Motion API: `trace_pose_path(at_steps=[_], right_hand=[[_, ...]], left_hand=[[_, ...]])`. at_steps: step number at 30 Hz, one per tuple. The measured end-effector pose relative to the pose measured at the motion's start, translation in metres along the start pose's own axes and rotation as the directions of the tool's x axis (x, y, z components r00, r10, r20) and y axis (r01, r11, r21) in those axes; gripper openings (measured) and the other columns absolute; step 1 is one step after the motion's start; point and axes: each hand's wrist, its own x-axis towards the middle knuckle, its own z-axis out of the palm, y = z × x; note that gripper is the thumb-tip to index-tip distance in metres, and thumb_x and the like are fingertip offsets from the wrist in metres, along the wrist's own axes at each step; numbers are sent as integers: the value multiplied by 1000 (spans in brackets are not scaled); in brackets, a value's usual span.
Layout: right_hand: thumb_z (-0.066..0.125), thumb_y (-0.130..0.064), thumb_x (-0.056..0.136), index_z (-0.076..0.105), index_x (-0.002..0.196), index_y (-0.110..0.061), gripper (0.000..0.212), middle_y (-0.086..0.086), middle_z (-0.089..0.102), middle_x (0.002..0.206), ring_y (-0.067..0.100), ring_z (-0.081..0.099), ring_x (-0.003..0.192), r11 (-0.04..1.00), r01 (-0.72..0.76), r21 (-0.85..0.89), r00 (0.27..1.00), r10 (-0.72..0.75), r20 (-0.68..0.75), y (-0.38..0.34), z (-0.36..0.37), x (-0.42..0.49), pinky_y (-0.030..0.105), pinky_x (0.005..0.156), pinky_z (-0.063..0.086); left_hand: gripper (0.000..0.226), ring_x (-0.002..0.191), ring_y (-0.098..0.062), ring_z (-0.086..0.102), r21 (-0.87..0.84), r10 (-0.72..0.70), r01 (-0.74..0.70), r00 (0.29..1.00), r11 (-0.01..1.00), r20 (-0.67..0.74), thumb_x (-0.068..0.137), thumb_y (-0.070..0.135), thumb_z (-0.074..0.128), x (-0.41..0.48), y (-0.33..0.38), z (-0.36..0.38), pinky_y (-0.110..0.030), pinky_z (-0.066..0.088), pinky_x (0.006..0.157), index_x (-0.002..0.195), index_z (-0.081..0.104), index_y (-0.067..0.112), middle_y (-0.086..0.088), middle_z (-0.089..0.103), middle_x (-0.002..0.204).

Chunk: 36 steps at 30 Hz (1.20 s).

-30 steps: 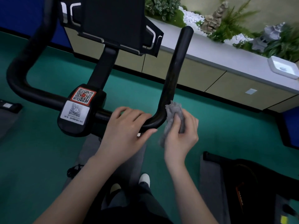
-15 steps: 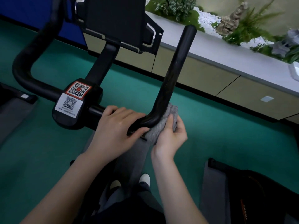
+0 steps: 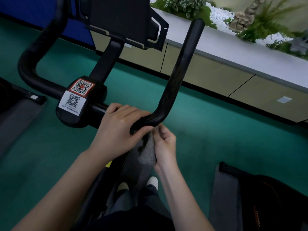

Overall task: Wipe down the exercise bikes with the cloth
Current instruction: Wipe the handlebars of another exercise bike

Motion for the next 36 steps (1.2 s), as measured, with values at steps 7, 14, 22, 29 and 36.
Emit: trace_pose_path(at_steps=[7, 14, 22, 29, 36], right_hand=[[47, 5, 92, 63, 88, 2, 17, 11, 70, 78, 19, 65, 69, 995, -16, 103, 999, 20, -40, -33, -5, 21, 28, 69, 54], [59, 0, 89, 66, 101, 2, 14, 15, 70, 99, 23, 66, 91, 946, 305, -113, 866, -324, -382, -38, 3, 7, 41, 92, 52], [66, 4, 81, 71, 91, 1, 11, -3, 63, 91, 16, 55, 87, 235, 706, -668, 501, -832, 237, -66, 8, 30, 16, 84, 42], [65, -3, 82, 73, 94, -9, 16, -13, 63, 92, 19, 57, 91, 102, 694, -713, 584, -660, 473, -121, -1, 66, 9, 83, 38], [65, -6, 84, 74, 96, -12, 16, -11, 66, 91, 17, 55, 90, -51, 798, -600, 546, -359, 757, -144, -1, 62, 14, 83, 39]], left_hand=[[38, 89, -12, 61, -21, -7, 7, 1000, 1000, -1, 87, 49, 54, 0, 1, -1, -27, 33, 82, 109, 68, 21, 10, 65, 97], [42, 82, -18, 62, 14, 18, -18, 999, 1000, 46, 87, 52, 52, 6, 6, -1, -39, 44, 77, 107, 67, 17, 6, 65, 89], [35, 78, -22, 63, 16, -32, 31, 999, 999, 42, 85, 44, 54, 16, 11, 6, -38, 46, 73, 103, 66, 16, 4, 65, 83], [38, 79, -16, 63, -32, -59, 60, 998, 998, 21, 87, 50, 52, 15, 10, 8, -29, 39, 77, 106, 67, 20, 9, 66, 84], [39, 80, -15, 64, -72, -88, 89, 996, 993, 22, 81, 52, 53, 19, 12, 6, -31, 44, 74, 100, 69, 22, 10, 67, 84]])
